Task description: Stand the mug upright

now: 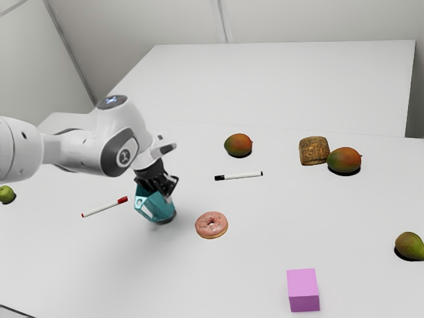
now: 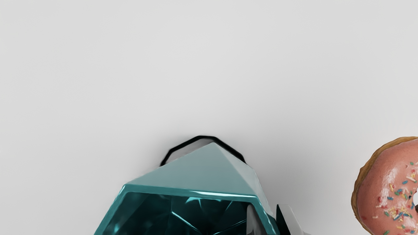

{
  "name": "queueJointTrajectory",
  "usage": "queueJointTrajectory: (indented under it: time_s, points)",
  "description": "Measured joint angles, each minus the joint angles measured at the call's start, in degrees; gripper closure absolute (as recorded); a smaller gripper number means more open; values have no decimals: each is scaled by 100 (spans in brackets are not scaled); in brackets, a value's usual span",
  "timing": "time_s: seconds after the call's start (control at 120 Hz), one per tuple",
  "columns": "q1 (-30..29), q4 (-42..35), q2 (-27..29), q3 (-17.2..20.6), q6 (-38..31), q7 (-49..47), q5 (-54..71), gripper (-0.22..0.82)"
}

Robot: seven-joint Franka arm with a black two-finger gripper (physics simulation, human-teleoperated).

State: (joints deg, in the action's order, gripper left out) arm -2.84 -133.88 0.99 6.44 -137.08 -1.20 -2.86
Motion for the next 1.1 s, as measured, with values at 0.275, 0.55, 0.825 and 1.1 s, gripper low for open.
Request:
queueJointTrajectory:
  time_s: [0.275,0.55,0.825,1.1]
  points:
    - [70,0,-199,-12,-129,-270,16,77]
    - [83,8,-114,4,-186,-411,-18,59]
    - [102,46,49,7,-196,-468,-29,41]
    - [127,353,164,6,121,-506,-84,33]
